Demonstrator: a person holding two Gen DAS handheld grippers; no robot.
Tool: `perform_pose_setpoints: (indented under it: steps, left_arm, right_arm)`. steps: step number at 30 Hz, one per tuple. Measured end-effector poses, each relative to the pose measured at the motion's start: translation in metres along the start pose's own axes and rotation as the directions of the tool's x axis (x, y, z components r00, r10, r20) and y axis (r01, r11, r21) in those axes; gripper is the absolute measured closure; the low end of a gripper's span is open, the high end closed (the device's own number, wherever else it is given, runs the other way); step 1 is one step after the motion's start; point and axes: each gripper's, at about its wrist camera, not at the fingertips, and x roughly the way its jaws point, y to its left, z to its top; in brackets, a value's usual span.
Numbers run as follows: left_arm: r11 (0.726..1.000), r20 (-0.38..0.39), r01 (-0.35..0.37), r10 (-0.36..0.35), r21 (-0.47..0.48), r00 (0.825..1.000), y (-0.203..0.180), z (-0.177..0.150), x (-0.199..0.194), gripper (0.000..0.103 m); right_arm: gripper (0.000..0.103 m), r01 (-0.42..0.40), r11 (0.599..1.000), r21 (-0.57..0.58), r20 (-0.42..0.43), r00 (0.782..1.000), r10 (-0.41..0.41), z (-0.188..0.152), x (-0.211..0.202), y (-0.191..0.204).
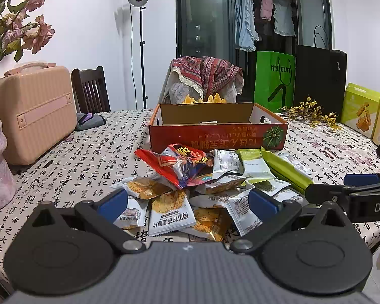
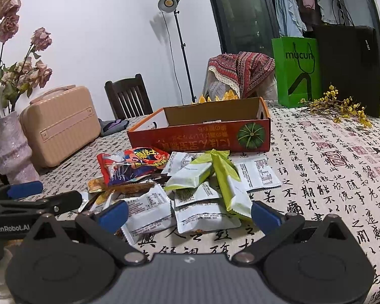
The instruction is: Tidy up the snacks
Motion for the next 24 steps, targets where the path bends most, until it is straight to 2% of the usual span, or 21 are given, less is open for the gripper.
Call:
perform_pose_setpoints:
  steps: [24]
  left_arm:
    - [1.000,-0.026,0.025,-0.025,-0.014,0.999,0.007,0.000,0.014,0.000]
  right_arm:
    - [0.000,-0.004,1.000,0.006,-0.008,1.000,0.004,0.000,0.010,-0.006]
